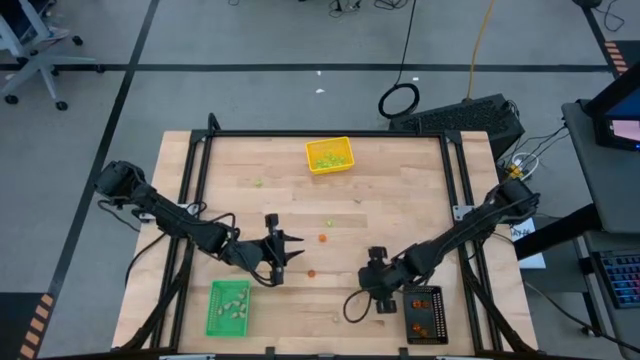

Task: Sort Halloween decoration
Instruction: Put the green spider toy into the yellow bin

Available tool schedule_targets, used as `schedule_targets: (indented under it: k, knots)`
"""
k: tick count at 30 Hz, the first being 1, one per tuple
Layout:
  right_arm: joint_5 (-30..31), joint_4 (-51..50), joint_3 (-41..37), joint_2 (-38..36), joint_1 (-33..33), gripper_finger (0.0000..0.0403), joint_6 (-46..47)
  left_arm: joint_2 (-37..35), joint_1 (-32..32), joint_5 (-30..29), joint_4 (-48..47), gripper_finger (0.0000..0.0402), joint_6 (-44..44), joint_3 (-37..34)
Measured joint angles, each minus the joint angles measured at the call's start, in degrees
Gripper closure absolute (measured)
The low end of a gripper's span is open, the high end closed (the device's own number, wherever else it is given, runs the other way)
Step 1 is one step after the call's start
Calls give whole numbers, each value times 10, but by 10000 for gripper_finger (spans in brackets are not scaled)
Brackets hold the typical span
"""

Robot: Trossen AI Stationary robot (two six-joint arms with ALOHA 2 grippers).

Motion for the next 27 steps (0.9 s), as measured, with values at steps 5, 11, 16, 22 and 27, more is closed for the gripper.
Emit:
schedule_targets:
  k: [5, 11, 16, 22, 27]
  knots:
    - [-16, -7, 32, 53, 0, 204, -19, 0, 0, 0, -2, 270, 0, 0]
    - [-12, -59, 62, 90, 0, 197, -20, 0, 0, 0, -3, 270, -1, 0]
    - [-10, -65, 62, 88, -1, 219, -18, 0, 0, 0, -3, 270, -1, 0]
    - [2, -74, 61, 88, -10, 278, -19, 0, 0, 0, -3, 270, 0, 0]
    - [2, -75, 61, 88, -19, 344, -27, 0, 0, 0, -4, 270, 0, 0]
